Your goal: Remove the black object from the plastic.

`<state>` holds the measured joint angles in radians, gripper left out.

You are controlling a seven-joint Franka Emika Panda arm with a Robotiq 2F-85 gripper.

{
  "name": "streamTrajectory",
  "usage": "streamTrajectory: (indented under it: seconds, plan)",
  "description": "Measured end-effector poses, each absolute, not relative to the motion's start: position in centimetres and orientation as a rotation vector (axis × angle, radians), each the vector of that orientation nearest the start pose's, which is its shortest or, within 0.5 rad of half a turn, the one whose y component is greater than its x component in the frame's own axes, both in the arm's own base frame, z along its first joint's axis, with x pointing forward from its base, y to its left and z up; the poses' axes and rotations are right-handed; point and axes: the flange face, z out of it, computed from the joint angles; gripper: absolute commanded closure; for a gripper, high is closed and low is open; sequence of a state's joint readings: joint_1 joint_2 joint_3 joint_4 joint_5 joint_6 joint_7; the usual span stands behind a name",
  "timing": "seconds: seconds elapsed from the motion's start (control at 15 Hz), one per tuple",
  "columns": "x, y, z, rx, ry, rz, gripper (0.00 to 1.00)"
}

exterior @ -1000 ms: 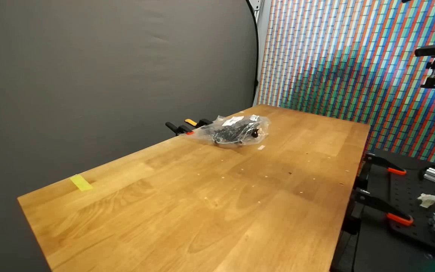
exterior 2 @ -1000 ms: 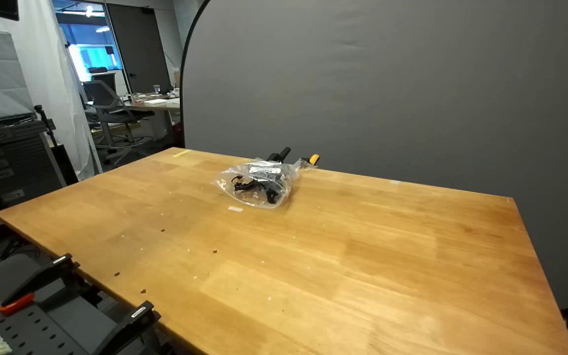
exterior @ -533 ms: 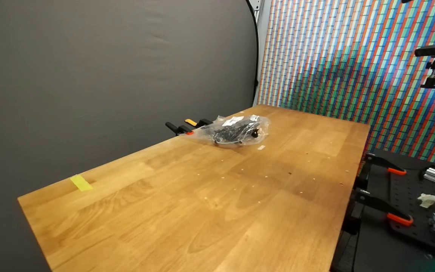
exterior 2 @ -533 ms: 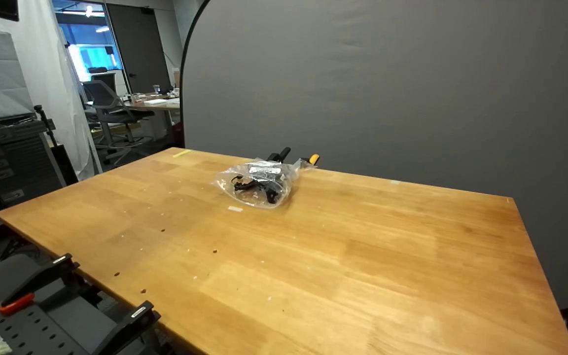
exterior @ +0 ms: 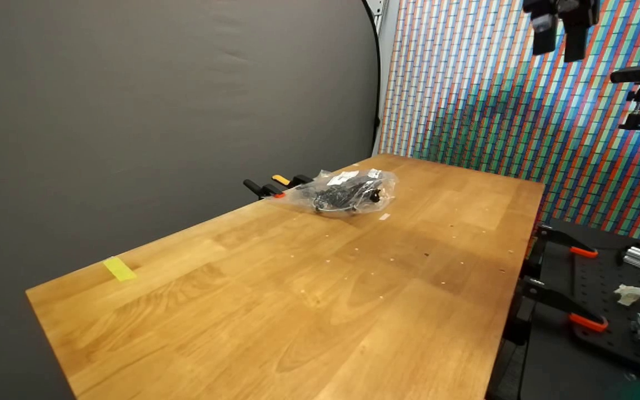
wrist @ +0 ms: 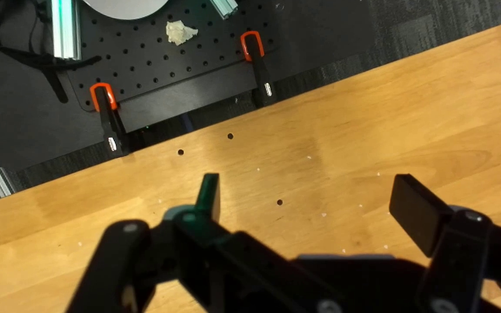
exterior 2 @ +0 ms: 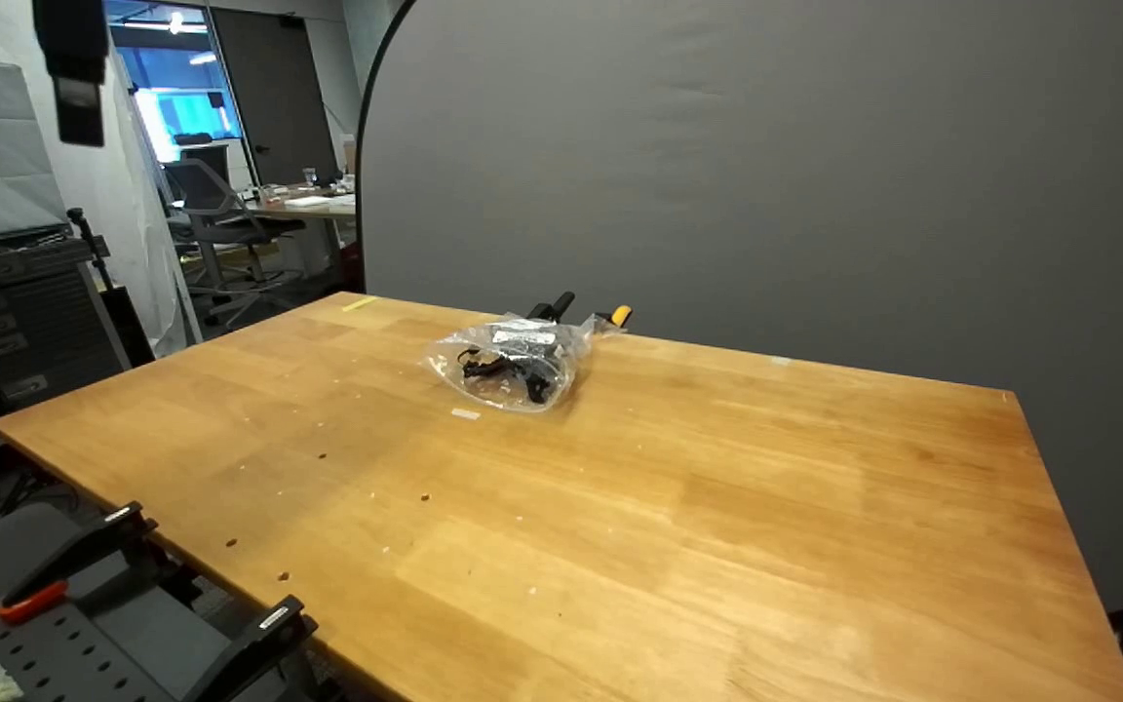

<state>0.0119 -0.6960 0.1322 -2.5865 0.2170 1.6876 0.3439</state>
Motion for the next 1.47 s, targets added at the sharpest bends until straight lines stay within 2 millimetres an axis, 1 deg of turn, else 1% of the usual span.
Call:
streamTrajectory:
  seconds: [0.27,0.47,0.67,0.87,1.2,1.33,1.47]
  plan:
    - [31.3,5.0,40.0,-3.049,0.384,0.389,0.0]
    - [32.9,3.1,35.4,-3.096,0.365,0.385,0.0]
    - [35.9,1.6,31.3,-3.132,0.362,0.287,0.0]
    - [39.4,0.4,27.9,-3.12,0.391,0.153,0.0]
    - [45.4,-2.0,23.8,-3.089,0.447,-0.102,0.0]
    - [47.2,-2.9,22.0,-3.08,0.465,-0.186,0.0]
    - [48.6,-3.4,20.2,-3.064,0.494,-0.215,0.0]
